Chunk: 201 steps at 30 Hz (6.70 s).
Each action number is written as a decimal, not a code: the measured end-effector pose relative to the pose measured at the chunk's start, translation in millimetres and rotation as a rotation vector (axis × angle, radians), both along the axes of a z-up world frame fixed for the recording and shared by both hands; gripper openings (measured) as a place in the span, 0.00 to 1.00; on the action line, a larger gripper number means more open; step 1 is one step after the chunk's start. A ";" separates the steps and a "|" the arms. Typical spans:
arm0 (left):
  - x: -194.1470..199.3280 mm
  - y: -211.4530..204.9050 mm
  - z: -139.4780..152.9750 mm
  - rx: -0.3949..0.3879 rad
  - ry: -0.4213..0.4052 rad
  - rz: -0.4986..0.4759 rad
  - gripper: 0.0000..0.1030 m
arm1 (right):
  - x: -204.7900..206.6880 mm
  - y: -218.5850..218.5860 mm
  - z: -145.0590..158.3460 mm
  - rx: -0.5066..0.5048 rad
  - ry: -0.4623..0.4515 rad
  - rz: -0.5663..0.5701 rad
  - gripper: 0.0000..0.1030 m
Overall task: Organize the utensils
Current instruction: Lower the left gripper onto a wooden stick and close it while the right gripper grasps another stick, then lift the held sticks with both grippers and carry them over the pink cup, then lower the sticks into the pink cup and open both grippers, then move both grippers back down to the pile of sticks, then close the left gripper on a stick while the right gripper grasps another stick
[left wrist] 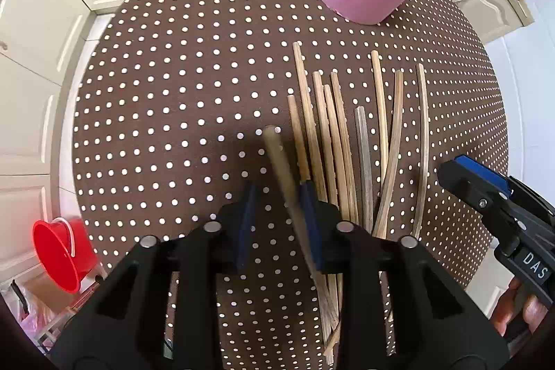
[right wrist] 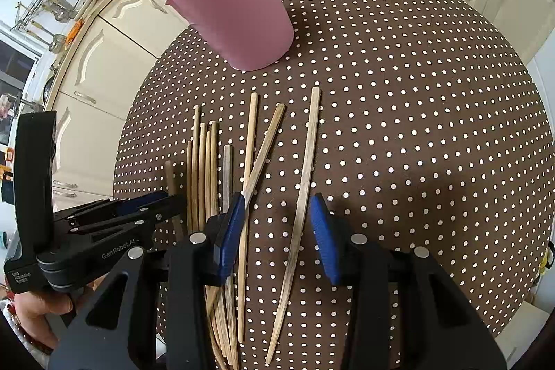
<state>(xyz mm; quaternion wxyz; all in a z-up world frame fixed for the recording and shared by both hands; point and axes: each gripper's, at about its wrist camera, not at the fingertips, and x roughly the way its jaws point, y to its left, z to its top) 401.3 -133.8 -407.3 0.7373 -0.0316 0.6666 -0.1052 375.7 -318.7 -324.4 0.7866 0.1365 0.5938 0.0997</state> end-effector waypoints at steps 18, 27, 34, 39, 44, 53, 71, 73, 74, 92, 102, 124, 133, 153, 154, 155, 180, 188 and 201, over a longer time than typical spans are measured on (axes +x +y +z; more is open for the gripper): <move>51.3 47.4 -8.1 -0.039 -0.011 -0.059 0.07 | 53.3 8.2 -29.2 -0.105 0.098 -0.013 0.23; 86.4 41.6 32.1 -0.075 -0.079 -0.090 0.06 | 80.2 10.6 -25.4 -0.119 0.101 -0.014 0.05; 97.5 24.0 76.2 -0.125 -0.174 -0.146 0.06 | 63.5 -10.4 21.1 0.000 -0.053 -0.104 0.05; 87.7 14.5 107.2 -0.161 -0.235 -0.192 0.06 | 42.8 -10.8 61.0 0.020 -0.160 -0.139 0.05; 74.6 4.2 139.5 -0.198 -0.307 -0.224 0.06 | 25.3 -16.8 95.8 0.022 -0.255 -0.153 0.05; 53.6 -5.7 204.2 -0.264 -0.462 -0.257 0.06 | 6.1 1.6 144.5 0.042 -0.425 -0.150 0.05; 73.9 2.8 284.5 -0.228 -0.769 -0.130 0.06 | 65.4 -0.8 189.8 -0.040 -0.769 -0.226 0.05; 80.6 4.6 285.2 -0.216 -0.785 -0.102 0.06 | 73.6 -0.7 190.1 -0.045 -0.792 -0.229 0.05; 82.5 5.4 285.3 -0.216 -0.786 -0.093 0.06 | 78.2 -0.3 189.0 -0.046 -0.798 -0.232 0.05; 127.3 -8.4 226.1 -0.137 -0.669 -0.089 0.06 | 113.0 20.4 146.9 -0.075 -0.772 -0.119 0.05; 125.3 -15.3 202.0 -0.141 -0.607 -0.118 0.07 | 81.8 30.5 116.4 -0.086 -0.630 -0.078 0.08; 86.5 -1.2 205.5 -0.149 -0.545 -0.199 0.55 | 23.2 30.9 133.8 -0.101 -0.596 -0.187 0.42; 58.3 7.1 205.0 -0.168 -0.531 -0.228 0.55 | -11.1 26.5 134.6 -0.105 -0.583 -0.247 0.43; 23.7 14.9 120.3 -0.143 -0.315 -0.228 0.55 | -58.8 25.4 69.3 -0.117 -0.381 -0.246 0.43; 23.6 14.9 113.9 -0.135 -0.297 -0.224 0.55 | -59.1 24.9 66.3 -0.111 -0.371 -0.246 0.43; 23.4 15.6 108.5 -0.132 -0.283 -0.220 0.55 | -58.1 23.2 59.5 -0.100 -0.347 -0.248 0.43; 49.8 10.8 -1.0 0.022 -0.085 -0.099 0.47 | -0.1 13.2 -10.3 -0.004 -0.084 -0.148 0.43; 56.3 -10.0 -2.5 0.113 -0.107 -0.131 0.40 | 32.4 15.7 -20.7 0.016 -0.005 -0.129 0.30; 79.6 -4.4 -5.3 0.093 -0.103 -0.128 0.11 | 79.3 28.3 -30.0 0.003 0.116 -0.084 0.12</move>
